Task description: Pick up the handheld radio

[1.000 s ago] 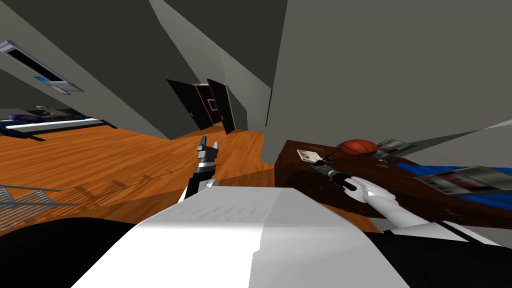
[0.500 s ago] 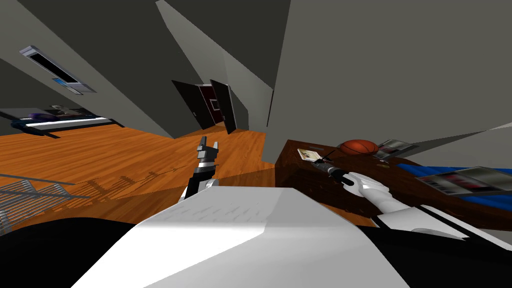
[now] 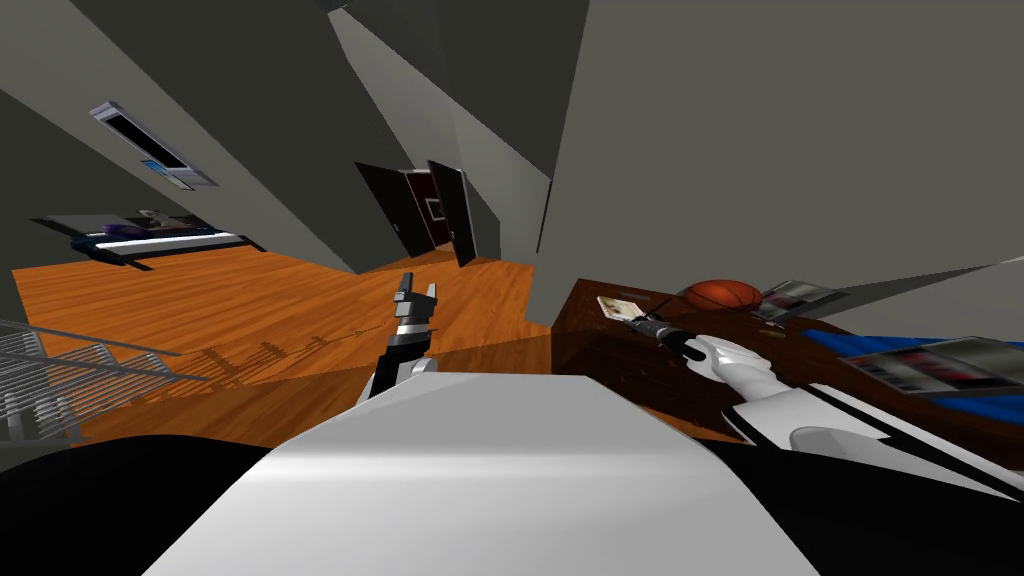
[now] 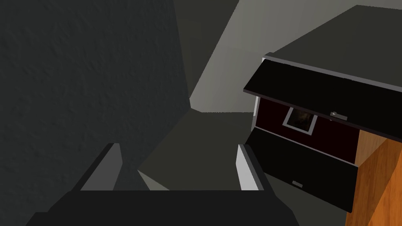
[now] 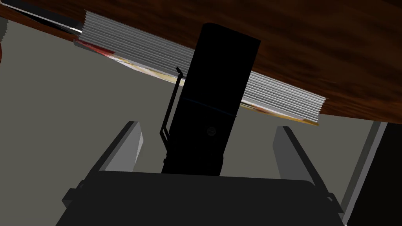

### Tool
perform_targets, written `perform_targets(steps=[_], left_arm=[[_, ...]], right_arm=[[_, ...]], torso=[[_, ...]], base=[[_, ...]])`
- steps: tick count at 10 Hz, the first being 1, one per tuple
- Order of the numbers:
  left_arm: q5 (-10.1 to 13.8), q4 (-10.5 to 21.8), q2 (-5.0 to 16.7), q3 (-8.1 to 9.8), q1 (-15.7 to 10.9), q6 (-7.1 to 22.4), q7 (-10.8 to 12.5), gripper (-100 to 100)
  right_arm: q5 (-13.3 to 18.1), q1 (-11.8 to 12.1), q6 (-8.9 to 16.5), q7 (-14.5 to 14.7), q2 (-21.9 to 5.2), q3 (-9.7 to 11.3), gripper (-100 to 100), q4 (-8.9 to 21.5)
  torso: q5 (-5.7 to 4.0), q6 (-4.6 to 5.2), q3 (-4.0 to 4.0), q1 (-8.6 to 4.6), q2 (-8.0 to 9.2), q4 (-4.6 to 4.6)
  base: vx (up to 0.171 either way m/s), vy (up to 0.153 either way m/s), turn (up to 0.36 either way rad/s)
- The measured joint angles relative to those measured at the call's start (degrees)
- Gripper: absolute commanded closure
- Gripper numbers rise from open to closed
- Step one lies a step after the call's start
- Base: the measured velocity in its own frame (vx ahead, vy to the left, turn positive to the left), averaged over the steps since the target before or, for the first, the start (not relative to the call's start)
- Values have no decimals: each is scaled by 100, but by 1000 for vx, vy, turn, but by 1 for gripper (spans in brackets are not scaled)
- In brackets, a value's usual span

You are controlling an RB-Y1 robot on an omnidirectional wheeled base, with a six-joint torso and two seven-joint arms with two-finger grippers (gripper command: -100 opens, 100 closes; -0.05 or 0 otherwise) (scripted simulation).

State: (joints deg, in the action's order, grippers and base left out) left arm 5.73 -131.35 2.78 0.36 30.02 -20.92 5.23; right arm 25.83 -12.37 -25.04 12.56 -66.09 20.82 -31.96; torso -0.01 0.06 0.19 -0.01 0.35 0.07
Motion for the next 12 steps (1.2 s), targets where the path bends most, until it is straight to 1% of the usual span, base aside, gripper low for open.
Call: perform_targets(steps=[1,2,4,5,6,10,11,12], left_arm=[[0,0,0,0,1,0,0,0],[0,0,0,1,1,0,0,0],[0,0,0,1,2,0,0,0],[0,0,0,1,2,0,0,0],[0,0,0,1,2,0,0,0],[0,0,0,1,2,0,0,0],[0,0,0,1,2,0,0,0],[0,0,0,1,2,0,0,0]], right_arm=[[42,-155,-33,-63,-7,158,-100,148],[39,-228,3,-114,-51,223,-100,172],[48,-468,15,-111,-31,252,-100,357],[78,-689,-83,-54,37,265,-100,670],[82,-713,-117,-35,44,267,100,713],[80,-711,-115,-40,45,265,100,708],[80,-711,-115,-39,44,266,0,708],[80,-711,-115,-38,44,266,100,708]], torso=[[1,8,8,1,12,4],[2,9,4,-1,3,3],[0,6,-11,-6,-24,-3],[-1,6,-15,-8,-29,-5],[-2,7,-15,-9,-28,-5],[-1,7,-15,-10,-28,-6],[-2,7,-14,-11,-27,-5],[-2,7,-14,-11,-27,-5]], base=[[-64,17,-33],[-18,9,-20],[5,-1,3],[0,0,0],[0,0,0],[0,0,0],[0,0,0],[105,-15,-140]])
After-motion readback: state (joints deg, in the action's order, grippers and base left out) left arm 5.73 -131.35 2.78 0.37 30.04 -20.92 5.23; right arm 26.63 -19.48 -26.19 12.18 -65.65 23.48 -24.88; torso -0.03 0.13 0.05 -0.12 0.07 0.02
